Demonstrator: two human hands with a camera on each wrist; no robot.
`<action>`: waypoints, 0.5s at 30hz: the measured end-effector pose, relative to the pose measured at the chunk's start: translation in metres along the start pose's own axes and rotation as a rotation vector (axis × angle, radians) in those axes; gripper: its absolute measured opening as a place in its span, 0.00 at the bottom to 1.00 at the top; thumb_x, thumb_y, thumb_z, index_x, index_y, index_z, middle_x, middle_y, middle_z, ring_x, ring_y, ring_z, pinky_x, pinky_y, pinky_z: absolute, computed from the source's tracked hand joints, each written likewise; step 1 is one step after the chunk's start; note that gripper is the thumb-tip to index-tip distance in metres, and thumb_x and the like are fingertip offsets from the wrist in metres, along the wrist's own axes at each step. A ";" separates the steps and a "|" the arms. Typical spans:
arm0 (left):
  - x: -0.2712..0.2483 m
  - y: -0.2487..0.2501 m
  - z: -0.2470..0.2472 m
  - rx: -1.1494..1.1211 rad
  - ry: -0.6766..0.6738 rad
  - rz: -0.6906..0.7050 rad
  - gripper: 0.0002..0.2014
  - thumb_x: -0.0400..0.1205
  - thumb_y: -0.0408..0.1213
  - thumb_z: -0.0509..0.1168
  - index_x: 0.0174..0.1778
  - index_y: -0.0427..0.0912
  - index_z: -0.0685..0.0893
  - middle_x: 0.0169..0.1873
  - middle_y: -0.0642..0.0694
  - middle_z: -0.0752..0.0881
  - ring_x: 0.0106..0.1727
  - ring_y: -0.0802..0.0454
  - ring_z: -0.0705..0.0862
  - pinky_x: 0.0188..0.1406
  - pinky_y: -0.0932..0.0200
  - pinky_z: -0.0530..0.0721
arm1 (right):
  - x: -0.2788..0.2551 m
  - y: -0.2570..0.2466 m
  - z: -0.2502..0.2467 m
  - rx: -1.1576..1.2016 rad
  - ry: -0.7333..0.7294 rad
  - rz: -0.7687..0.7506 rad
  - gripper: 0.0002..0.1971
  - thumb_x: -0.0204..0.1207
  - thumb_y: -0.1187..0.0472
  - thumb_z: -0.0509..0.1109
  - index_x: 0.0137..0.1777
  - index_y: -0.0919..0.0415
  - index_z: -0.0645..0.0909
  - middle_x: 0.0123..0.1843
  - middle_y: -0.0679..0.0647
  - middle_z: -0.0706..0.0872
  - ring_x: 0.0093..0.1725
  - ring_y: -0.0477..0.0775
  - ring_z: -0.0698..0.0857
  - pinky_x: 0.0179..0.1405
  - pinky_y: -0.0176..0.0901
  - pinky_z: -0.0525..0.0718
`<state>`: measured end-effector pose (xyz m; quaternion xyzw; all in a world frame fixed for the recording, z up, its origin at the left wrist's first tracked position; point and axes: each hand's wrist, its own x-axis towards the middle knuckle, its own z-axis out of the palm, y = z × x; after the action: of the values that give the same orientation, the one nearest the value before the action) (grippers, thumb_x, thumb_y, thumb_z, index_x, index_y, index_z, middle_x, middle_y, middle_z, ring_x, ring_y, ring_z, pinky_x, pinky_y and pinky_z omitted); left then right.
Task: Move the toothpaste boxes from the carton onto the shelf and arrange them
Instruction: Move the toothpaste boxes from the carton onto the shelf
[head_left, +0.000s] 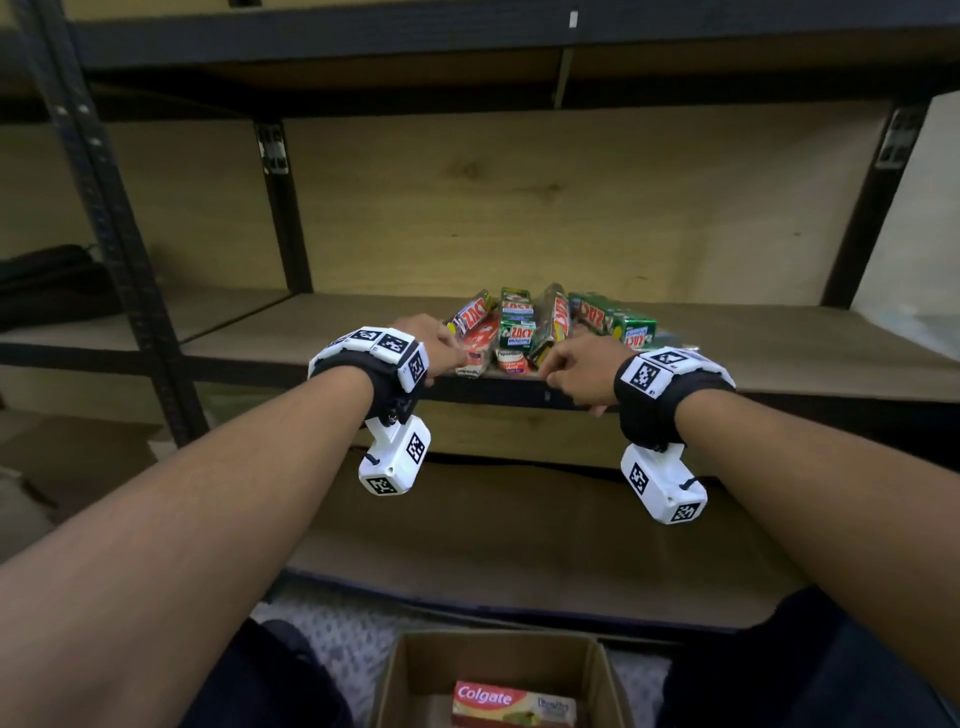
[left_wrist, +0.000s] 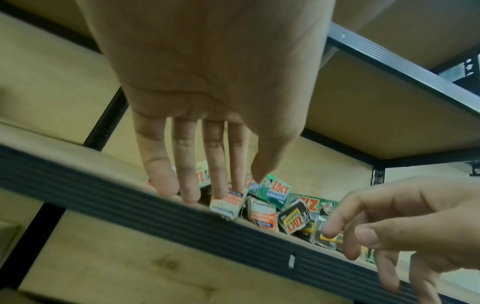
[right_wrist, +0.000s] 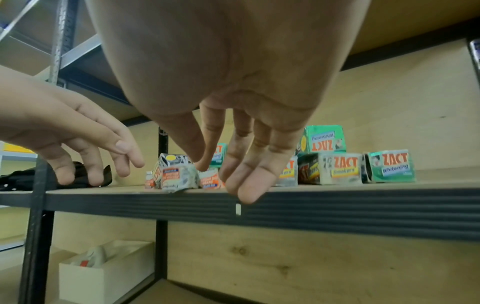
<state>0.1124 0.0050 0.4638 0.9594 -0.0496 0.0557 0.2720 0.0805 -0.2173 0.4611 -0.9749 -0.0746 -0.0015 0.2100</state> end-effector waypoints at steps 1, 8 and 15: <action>-0.005 -0.003 0.006 -0.047 -0.060 -0.018 0.10 0.81 0.47 0.69 0.49 0.45 0.89 0.38 0.50 0.89 0.29 0.52 0.83 0.18 0.70 0.75 | -0.004 0.002 0.005 -0.006 -0.015 -0.005 0.09 0.84 0.57 0.64 0.53 0.47 0.86 0.46 0.47 0.86 0.44 0.56 0.91 0.40 0.56 0.93; -0.042 -0.036 0.060 -0.115 -0.500 -0.116 0.13 0.81 0.48 0.70 0.55 0.45 0.87 0.46 0.48 0.91 0.41 0.44 0.90 0.31 0.62 0.85 | -0.028 0.023 0.064 -0.034 -0.196 0.016 0.10 0.82 0.60 0.64 0.53 0.49 0.87 0.44 0.53 0.89 0.44 0.60 0.92 0.41 0.54 0.93; -0.061 -0.078 0.131 -0.147 -0.605 -0.207 0.12 0.82 0.45 0.69 0.58 0.43 0.85 0.46 0.46 0.90 0.40 0.41 0.89 0.26 0.64 0.83 | -0.033 0.056 0.140 -0.102 -0.374 0.034 0.11 0.80 0.60 0.65 0.46 0.44 0.87 0.47 0.48 0.87 0.44 0.59 0.91 0.41 0.52 0.93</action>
<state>0.0728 0.0061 0.3045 0.9103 -0.0341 -0.2635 0.3175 0.0521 -0.2155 0.3092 -0.9687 -0.0954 0.1795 0.1426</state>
